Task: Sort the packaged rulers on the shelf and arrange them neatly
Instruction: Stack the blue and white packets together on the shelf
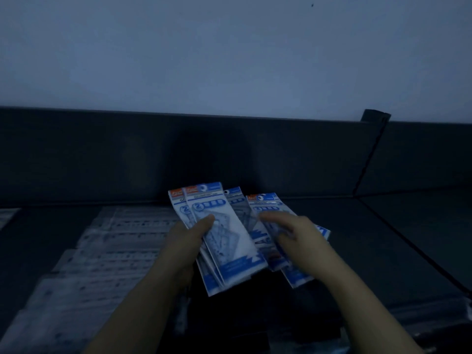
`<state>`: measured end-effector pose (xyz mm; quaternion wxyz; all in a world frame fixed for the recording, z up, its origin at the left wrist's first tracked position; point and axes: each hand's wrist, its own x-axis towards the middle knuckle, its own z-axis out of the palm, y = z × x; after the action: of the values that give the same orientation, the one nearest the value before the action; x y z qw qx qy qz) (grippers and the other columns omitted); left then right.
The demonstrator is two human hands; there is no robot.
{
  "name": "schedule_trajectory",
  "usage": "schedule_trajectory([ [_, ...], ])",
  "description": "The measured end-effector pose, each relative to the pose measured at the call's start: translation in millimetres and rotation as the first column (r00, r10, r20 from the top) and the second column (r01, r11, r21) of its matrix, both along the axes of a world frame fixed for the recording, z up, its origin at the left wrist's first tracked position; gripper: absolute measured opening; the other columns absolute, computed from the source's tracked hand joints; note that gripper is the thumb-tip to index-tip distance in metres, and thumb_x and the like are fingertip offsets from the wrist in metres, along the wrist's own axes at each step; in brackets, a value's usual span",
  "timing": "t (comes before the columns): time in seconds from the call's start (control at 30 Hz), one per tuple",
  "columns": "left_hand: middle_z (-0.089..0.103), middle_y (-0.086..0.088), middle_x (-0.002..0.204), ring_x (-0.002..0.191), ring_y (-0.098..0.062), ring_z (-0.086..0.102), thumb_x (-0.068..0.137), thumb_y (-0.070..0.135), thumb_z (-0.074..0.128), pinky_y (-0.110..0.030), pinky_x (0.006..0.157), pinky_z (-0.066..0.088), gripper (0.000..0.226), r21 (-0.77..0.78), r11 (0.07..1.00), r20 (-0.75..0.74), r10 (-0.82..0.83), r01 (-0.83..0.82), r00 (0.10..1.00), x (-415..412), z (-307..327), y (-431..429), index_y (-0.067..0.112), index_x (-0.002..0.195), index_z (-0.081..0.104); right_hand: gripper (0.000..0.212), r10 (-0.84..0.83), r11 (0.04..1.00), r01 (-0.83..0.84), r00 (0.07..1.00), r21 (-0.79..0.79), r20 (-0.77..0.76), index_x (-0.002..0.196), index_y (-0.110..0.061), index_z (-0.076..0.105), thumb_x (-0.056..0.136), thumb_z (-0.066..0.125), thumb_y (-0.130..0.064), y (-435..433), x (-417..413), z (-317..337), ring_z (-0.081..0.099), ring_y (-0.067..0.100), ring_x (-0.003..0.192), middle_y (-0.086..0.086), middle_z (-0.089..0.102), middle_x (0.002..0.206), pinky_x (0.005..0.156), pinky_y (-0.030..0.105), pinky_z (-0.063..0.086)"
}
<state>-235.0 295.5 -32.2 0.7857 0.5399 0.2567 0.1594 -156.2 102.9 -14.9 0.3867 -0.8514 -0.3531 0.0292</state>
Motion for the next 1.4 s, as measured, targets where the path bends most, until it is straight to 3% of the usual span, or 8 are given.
schedule_trajectory([
  [0.13, 0.071, -0.014, 0.093, 0.079, -0.028, 0.068, 0.091, 0.015, 0.061, -0.034, 0.066, 0.053, 0.011, -0.019, 0.999, -0.011, 0.035, -0.036, 0.999, -2.6, -2.0, 6.6, 0.007, 0.098, 0.066, 0.053, -0.306, 0.892, 0.302, 0.951, -0.338, 0.043, 0.117, -0.012, 0.058, 0.078, 0.070, -0.045, -4.2, 16.8, -12.1, 0.050, 0.026, 0.117, 0.007, 0.057, 0.125, 0.089, 0.033, 0.046],
  [0.37, 0.071, -0.016, 0.096, 0.083, -0.031, 0.068, 0.090, 0.017, 0.064, -0.040, 0.074, 0.054, 0.008, -0.030, 0.999, -0.033, 0.013, -0.014, 0.999, -2.7, -6.0, 2.7, 0.010, 0.095, 0.066, 0.089, -0.420, 0.859, 0.353, 0.900, -0.371, -0.116, 0.144, -0.028, 0.031, 0.070, 0.077, -0.047, 0.3, 24.9, -14.3, 0.030, 0.028, 0.130, 0.006, 0.035, 0.140, 0.099, 0.036, 0.035],
  [0.57, 0.072, -0.016, 0.100, 0.086, -0.031, 0.069, 0.091, 0.018, 0.063, -0.040, 0.075, 0.055, 0.017, -0.029, 0.999, -0.014, -0.019, 0.018, 1.000, -3.8, -5.3, -1.0, 0.009, 0.105, 0.066, 0.055, -0.373, 0.920, 0.392, 0.881, 0.008, -0.291, 0.127, -0.015, 0.046, 0.080, 0.072, -0.006, -6.7, 29.0, -7.7, 0.060, 0.012, 0.087, 0.006, 0.060, 0.117, 0.061, 0.018, 0.049],
  [0.73, 0.074, -0.013, 0.093, 0.078, -0.027, 0.071, 0.092, 0.020, 0.060, -0.036, 0.067, 0.055, 0.017, -0.022, 0.998, 0.022, -0.054, 0.055, 0.998, -6.6, -1.2, -2.1, 0.010, 0.104, 0.067, 0.030, -0.172, 0.826, 0.435, 0.801, 0.359, -0.574, 0.112, -0.007, 0.062, 0.083, 0.067, -0.001, -20.4, 30.3, 12.4, 0.070, 0.026, 0.077, 0.013, 0.071, 0.096, 0.069, 0.042, 0.059],
  [0.87, 0.074, -0.017, 0.095, 0.075, -0.026, 0.073, 0.089, 0.026, 0.063, -0.030, 0.055, 0.057, 0.023, -0.040, 0.995, 0.064, -0.090, 0.092, 0.994, -6.8, 7.0, -5.2, 0.008, 0.101, 0.069, 0.026, -0.009, 0.926, 0.244, 0.780, 0.290, -0.626, 0.104, -0.001, 0.065, 0.078, 0.070, 0.001, -19.3, 25.8, 20.3, 0.071, 0.029, 0.079, 0.018, 0.073, 0.093, 0.073, 0.042, 0.059],
  [1.0, 0.074, -0.012, 0.099, 0.089, -0.030, 0.072, 0.084, 0.023, 0.066, -0.042, 0.075, 0.059, 0.029, -0.054, 0.993, 0.156, -0.091, 0.100, 0.984, -4.8, 12.6, -6.6, 0.012, 0.111, 0.067, 0.023, -0.012, 0.933, 0.237, 0.771, 0.269, -0.637, 0.099, -0.001, 0.066, 0.077, 0.073, -0.002, -12.4, 23.4, 22.1, 0.070, 0.032, 0.079, 0.019, 0.073, 0.092, 0.075, 0.045, 0.057],
  [1.2, 0.075, -0.012, 0.091, 0.077, -0.026, 0.073, 0.079, 0.008, 0.069, -0.032, 0.058, 0.058, 0.024, 0.029, 0.998, 0.177, -0.057, 0.053, 0.983, 0.9, 6.4, -21.8, 0.009, 0.102, 0.065, 0.017, -0.111, 0.969, 0.193, 0.895, 0.151, -0.433, 0.090, -0.013, 0.069, 0.081, 0.074, -0.027, 22.0, 0.5, 15.0, 0.071, 0.018, 0.071, 0.002, 0.074, 0.080, 0.062, 0.032, 0.058],
  [1.4, 0.071, -0.010, 0.085, 0.076, -0.030, 0.067, 0.088, 0.010, 0.065, -0.040, 0.069, 0.054, 0.009, 0.016, 0.988, 0.026, 0.152, -0.152, 0.988, 1.4, -2.3, 7.3, 0.015, 0.095, 0.064, 0.028, -0.373, 0.910, 0.371, 0.927, -0.183, 0.024, 0.074, -0.017, 0.055, 0.087, 0.058, -0.041, 9.7, 38.7, -2.7, 0.055, 0.023, 0.088, 0.005, 0.056, 0.086, 0.063, 0.030, 0.042],
])
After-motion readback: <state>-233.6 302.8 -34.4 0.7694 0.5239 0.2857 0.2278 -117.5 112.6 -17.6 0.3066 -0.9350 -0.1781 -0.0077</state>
